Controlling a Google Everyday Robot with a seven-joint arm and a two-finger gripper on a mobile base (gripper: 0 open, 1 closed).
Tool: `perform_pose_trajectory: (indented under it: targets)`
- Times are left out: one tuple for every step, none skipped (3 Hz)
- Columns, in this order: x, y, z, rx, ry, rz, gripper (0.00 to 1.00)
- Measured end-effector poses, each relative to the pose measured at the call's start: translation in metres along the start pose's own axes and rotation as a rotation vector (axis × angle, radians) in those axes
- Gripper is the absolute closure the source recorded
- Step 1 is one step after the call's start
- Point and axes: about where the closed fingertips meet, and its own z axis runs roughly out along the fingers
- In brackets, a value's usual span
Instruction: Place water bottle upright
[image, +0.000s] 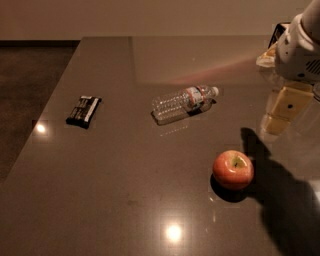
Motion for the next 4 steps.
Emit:
perform_pose_trajectory:
  targets:
    - [-0.008, -0.016, 0.016, -0.023, -0.003, -0.032, 0.00]
    - [-0.020, -0.043, 0.034, -0.062, -0.027, -0.084, 0.00]
    - [-0.036, -0.072, 0.056, -0.098, -0.067, -0.154, 0.00]
    - [-0.049, -0.093, 0.081, -0.120, -0.093, -0.218, 0.00]
